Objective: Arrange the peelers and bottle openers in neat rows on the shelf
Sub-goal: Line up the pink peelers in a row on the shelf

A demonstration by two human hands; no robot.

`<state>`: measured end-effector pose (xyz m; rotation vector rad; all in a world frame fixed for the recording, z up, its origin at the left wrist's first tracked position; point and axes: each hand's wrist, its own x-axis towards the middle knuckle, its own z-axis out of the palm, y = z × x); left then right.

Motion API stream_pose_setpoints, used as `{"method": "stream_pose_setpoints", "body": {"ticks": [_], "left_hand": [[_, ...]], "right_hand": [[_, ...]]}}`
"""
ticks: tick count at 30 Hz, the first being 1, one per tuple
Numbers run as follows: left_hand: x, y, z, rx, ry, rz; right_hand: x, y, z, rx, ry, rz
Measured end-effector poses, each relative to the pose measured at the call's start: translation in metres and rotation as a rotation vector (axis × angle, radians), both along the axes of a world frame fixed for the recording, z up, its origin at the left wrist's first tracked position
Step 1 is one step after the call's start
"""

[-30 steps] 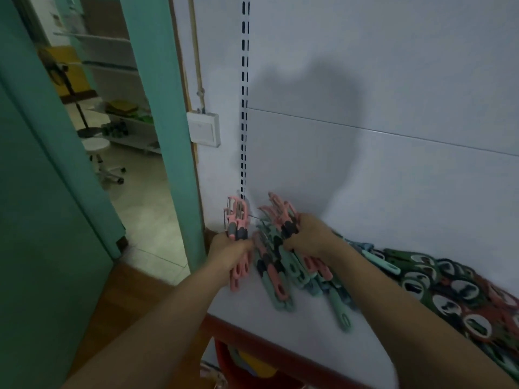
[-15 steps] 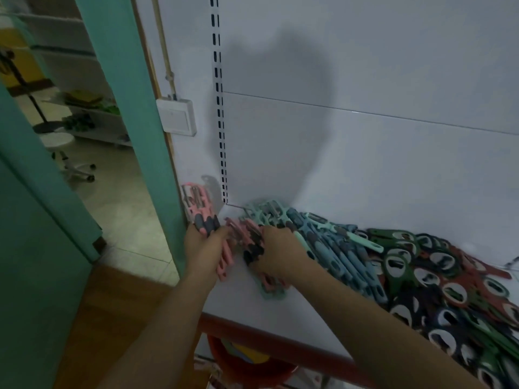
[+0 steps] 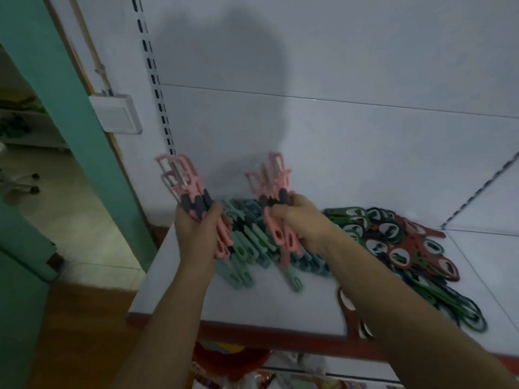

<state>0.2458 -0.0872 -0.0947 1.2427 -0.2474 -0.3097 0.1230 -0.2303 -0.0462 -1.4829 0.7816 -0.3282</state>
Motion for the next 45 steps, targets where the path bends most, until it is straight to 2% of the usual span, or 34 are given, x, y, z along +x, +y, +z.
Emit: {"method": "stream_pose_setpoints", "body": {"ticks": [2,6,11,18,28,33,41,45], "left_hand": [[-0.02,-0.019,0.005,-0.015,-0.024,-0.076],[-0.065,-0.057,0.015,-0.056,-0.075,-0.224],[-0.153,-0.12,0.04,-0.142,-0.105,-0.436],[-0.335,-0.201,0.045,-0.28,-0.051,-0.681],[-0.548,-0.326,0.036,-0.232,0.018,-0.956],[-0.634,-0.408,0.041,-0.238,0.015,-1.078],[-0.758,-0.579,0.027,-0.145,0.023,-1.207],[-0.843,-0.646,0.025,-0.063,0.167,-1.231]], "right_hand": [[-0.027,-0.016,0.005,0.184,-0.115,-0.062],[-0.095,-0.045,0.01,0.284,-0.266,-0.193],[-0.209,-0.079,0.02,0.253,-0.405,-0.359],[-0.402,-0.13,0.029,0.055,-0.381,-0.595],[-0.651,-0.239,0.017,-0.277,-0.002,-0.843],[-0.74,-0.309,0.019,-0.367,0.083,-0.923],[-0.85,-0.453,-0.008,-0.355,0.259,-0.956],[-0.913,-0.514,-0.009,-0.3,0.349,-0.946]]}}
